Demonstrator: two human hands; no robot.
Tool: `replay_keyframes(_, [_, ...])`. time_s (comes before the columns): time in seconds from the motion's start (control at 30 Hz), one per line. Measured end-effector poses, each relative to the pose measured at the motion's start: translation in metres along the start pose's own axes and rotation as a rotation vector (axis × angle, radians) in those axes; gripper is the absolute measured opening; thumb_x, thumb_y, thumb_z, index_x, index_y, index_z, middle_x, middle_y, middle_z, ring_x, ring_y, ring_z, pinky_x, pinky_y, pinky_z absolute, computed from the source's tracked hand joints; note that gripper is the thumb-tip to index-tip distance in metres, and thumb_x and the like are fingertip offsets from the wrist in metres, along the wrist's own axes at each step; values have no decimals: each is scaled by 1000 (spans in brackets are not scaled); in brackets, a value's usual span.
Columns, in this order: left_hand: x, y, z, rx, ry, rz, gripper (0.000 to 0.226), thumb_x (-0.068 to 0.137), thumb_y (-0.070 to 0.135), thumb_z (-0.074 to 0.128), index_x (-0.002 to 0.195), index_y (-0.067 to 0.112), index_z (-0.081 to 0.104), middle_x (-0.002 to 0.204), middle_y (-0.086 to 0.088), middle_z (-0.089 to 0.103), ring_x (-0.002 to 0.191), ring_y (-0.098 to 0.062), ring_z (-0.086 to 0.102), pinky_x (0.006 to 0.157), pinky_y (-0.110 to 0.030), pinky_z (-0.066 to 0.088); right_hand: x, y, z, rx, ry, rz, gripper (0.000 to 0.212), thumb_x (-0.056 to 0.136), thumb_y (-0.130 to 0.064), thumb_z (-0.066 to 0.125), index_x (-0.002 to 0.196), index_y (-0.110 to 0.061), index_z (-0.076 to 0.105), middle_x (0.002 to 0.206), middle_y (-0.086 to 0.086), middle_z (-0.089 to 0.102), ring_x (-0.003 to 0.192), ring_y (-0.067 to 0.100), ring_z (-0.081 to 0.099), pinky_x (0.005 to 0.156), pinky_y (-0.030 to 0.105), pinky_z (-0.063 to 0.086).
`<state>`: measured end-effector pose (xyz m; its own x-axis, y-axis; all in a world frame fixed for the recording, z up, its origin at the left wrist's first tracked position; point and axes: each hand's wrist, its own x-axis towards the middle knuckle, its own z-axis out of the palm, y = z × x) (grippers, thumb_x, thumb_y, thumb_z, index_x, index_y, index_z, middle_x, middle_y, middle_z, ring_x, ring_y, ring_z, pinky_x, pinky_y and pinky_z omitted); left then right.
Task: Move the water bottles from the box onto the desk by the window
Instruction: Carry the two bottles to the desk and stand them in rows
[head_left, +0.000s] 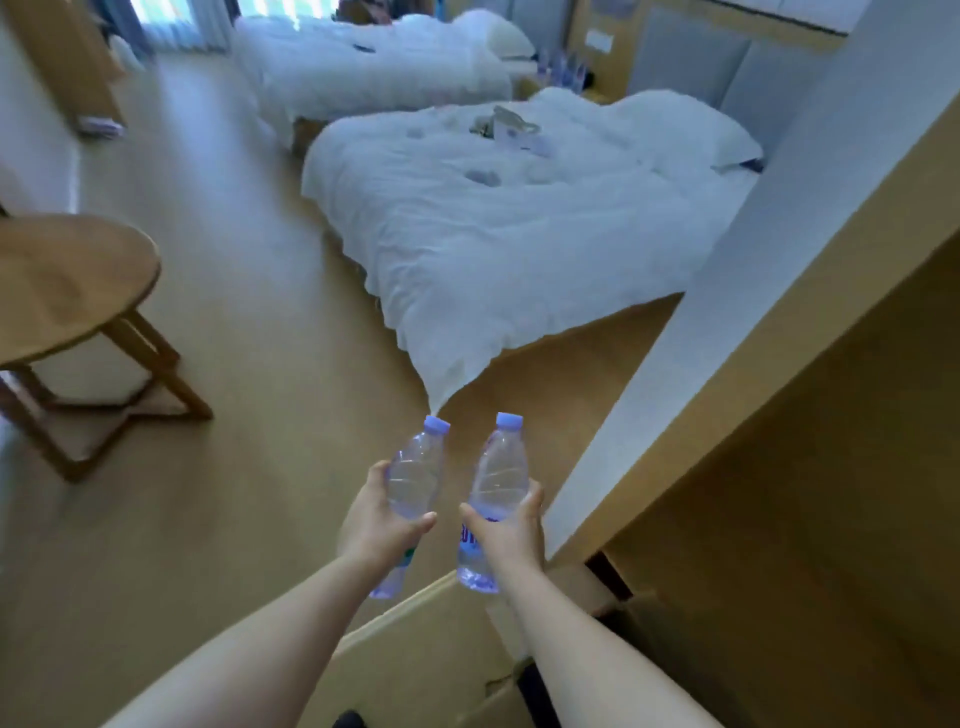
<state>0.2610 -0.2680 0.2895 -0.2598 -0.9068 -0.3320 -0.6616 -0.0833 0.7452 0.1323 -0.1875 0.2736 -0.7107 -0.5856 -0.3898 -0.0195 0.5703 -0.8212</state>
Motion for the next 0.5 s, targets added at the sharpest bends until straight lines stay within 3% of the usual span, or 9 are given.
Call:
replay_keyframes(0.13, [34,-5,-65,-76,100,-22,81,67,32,81,135,26,38,121,0,60,102,-20,58,76,-26,41,12,-72,49,-108,-129,-156,77,77,-34,76,135,-30,26,110,-10,54,88,16,57,74,28,43])
replay_keyframes(0.27, [71,-10,-135,-132,206,-72,75,68,34,81,130,26,38,115,0,59,87,-18,54,70,-27,39,23,-136,106,-100,-162,-304,77,74,-31,78,135,-25,30,121,-5,52,97,13,55,76,26,42])
replay_keyframes(0.5, [132,-13,-233,-163,387,-133,80,66,39,82,130,26,37,120,-1,58,97,-21,58,75,-30,45,37,-219,197,-67,-212,-441,76,71,-25,83,132,-19,36,120,-2,50,107,18,55,87,29,46])
